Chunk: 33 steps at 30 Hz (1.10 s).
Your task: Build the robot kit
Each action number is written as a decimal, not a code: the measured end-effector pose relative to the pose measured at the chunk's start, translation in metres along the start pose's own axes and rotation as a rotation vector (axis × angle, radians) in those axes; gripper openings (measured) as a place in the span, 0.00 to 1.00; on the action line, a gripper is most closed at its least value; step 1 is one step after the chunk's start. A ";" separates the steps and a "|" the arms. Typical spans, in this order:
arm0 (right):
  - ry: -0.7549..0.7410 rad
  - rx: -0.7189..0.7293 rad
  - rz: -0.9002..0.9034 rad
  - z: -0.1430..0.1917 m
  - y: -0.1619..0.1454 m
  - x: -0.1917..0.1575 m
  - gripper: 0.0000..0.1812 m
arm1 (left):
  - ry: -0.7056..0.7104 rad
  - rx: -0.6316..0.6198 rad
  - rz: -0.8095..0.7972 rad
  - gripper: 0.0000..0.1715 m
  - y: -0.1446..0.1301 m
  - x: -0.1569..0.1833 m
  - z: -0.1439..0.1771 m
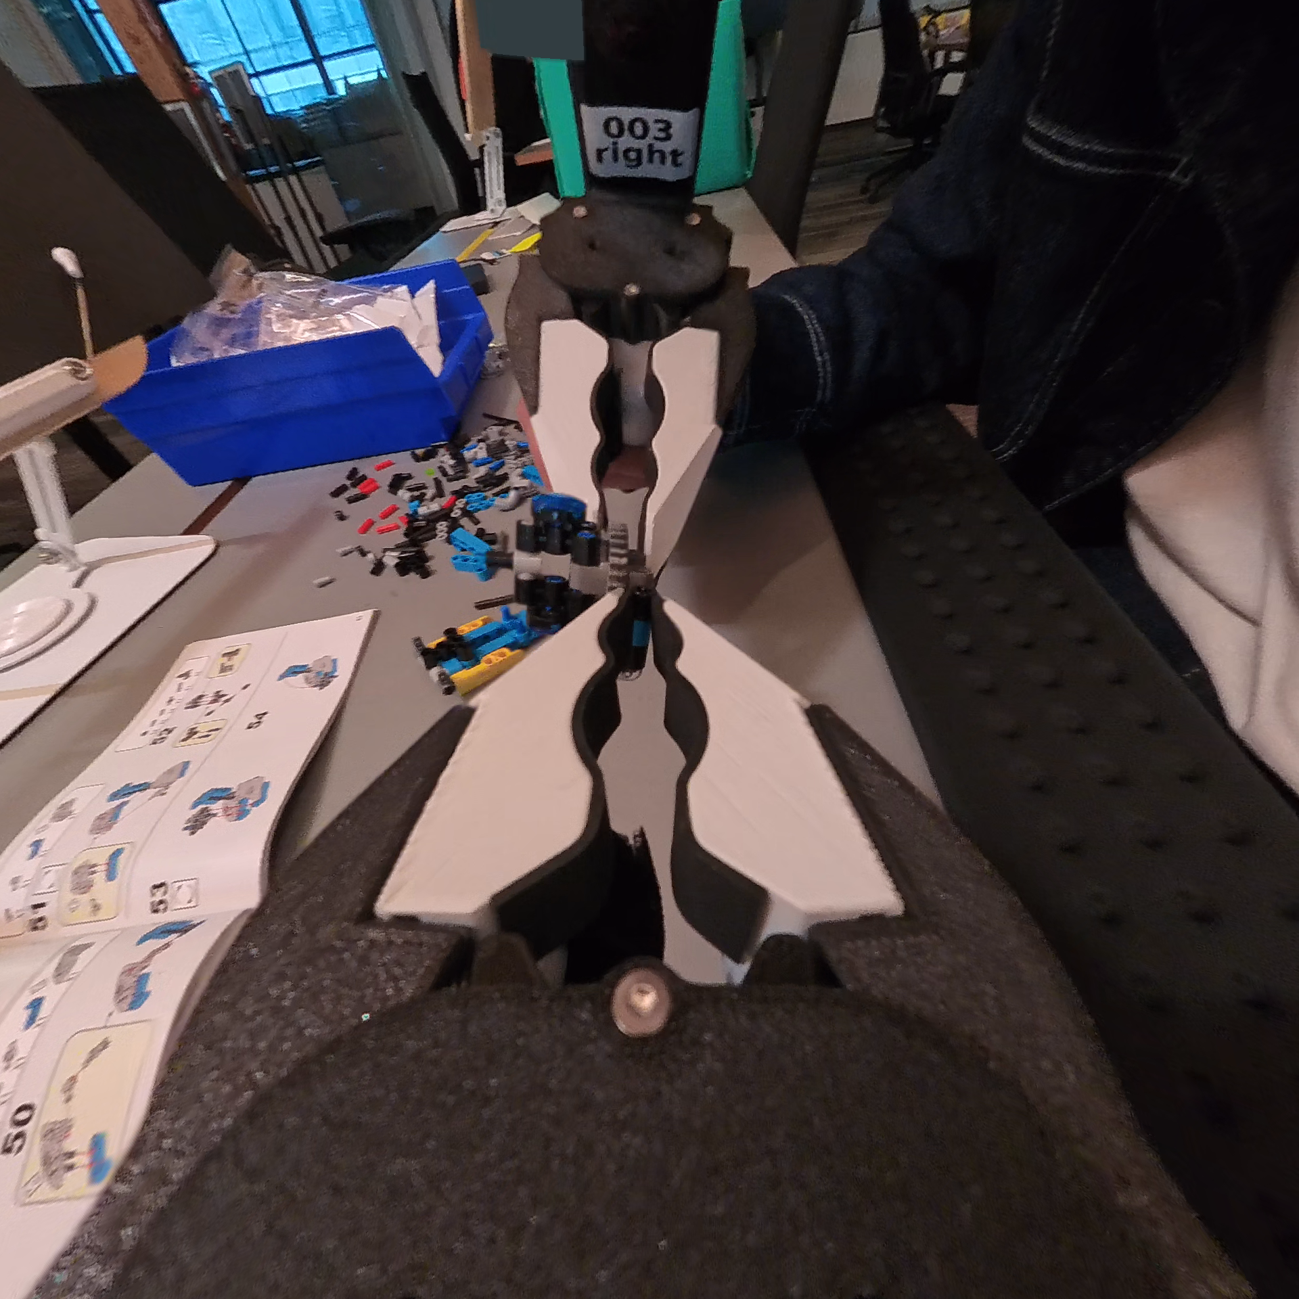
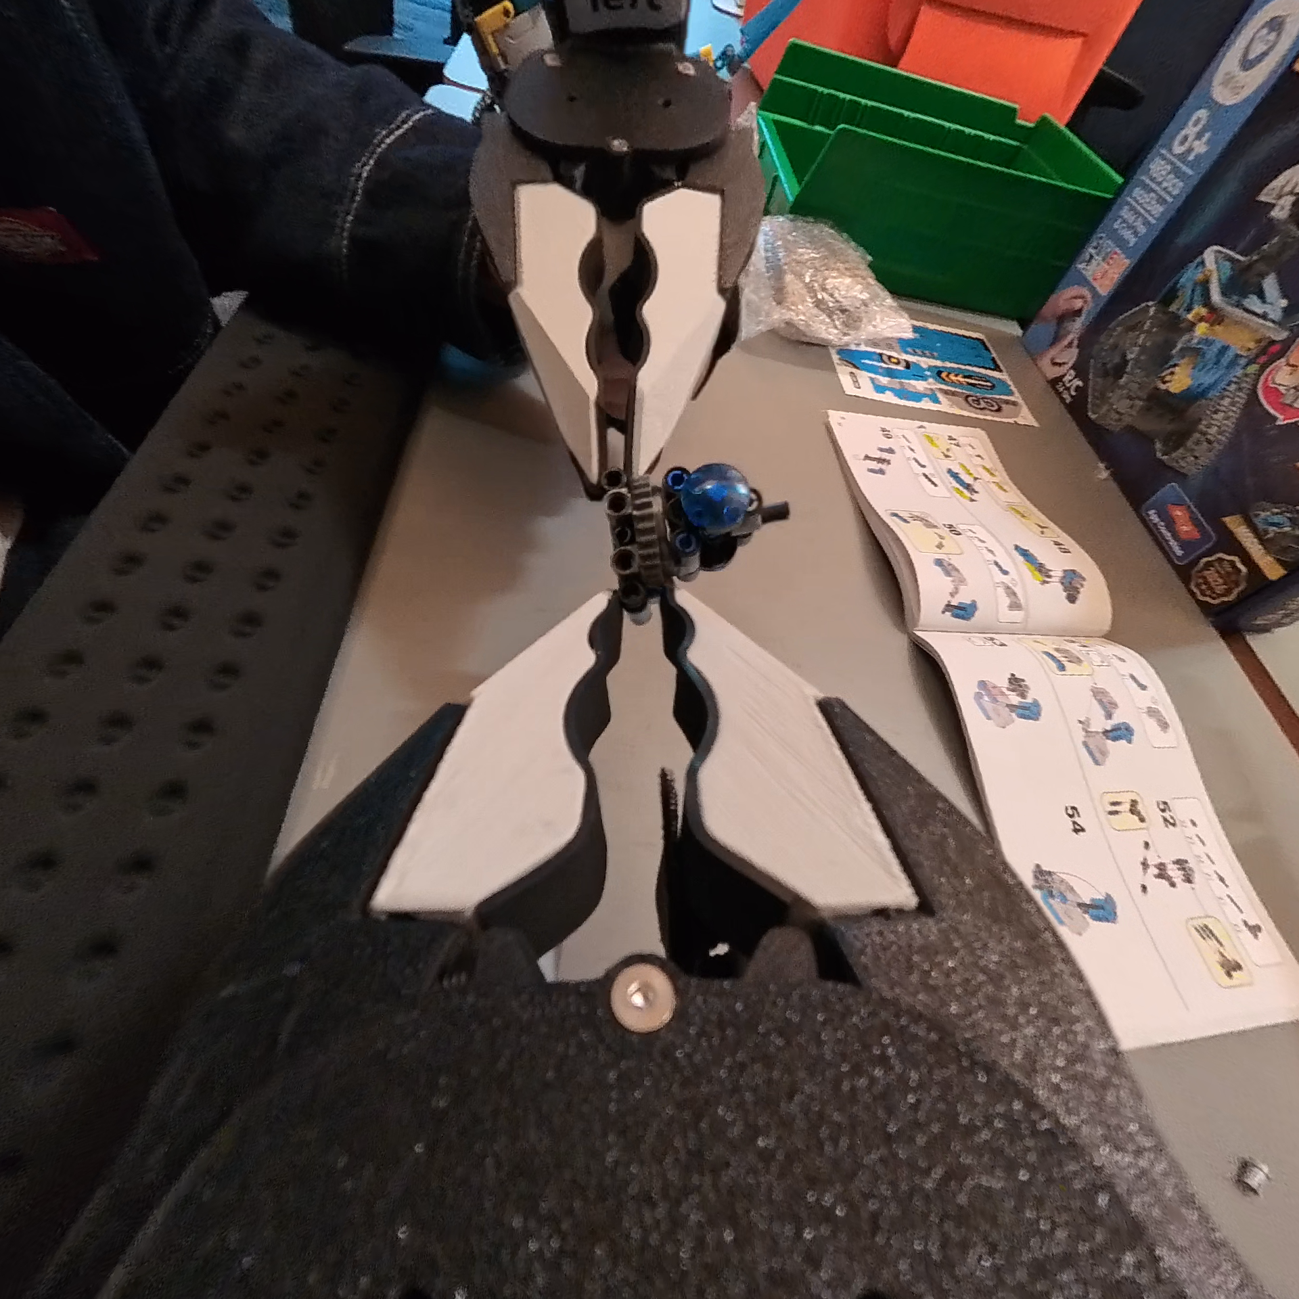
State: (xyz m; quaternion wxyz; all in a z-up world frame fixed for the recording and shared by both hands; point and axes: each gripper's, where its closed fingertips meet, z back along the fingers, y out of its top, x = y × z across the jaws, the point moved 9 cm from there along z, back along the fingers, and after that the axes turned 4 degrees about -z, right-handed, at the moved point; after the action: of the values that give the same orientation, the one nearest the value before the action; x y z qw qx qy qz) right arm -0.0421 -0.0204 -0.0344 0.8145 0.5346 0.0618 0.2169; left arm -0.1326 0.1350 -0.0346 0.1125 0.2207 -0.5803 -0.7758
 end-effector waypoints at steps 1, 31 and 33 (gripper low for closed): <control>0.005 0.005 0.000 0.000 0.000 0.000 0.06 | -0.011 0.005 0.007 0.02 0.000 0.000 0.000; -0.100 0.075 -0.060 0.013 0.009 0.011 0.06 | 0.242 0.009 -0.036 0.02 0.013 -0.005 -0.004; -0.108 0.084 -0.063 0.014 0.010 0.011 0.04 | 0.275 0.008 -0.045 0.02 0.014 -0.005 -0.004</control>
State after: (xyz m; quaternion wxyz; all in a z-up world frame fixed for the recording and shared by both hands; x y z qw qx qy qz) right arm -0.0300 -0.0243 -0.0184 0.8001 0.5768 0.0436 0.1591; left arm -0.1276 0.1292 -0.0214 0.1724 0.3383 -0.5572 -0.7385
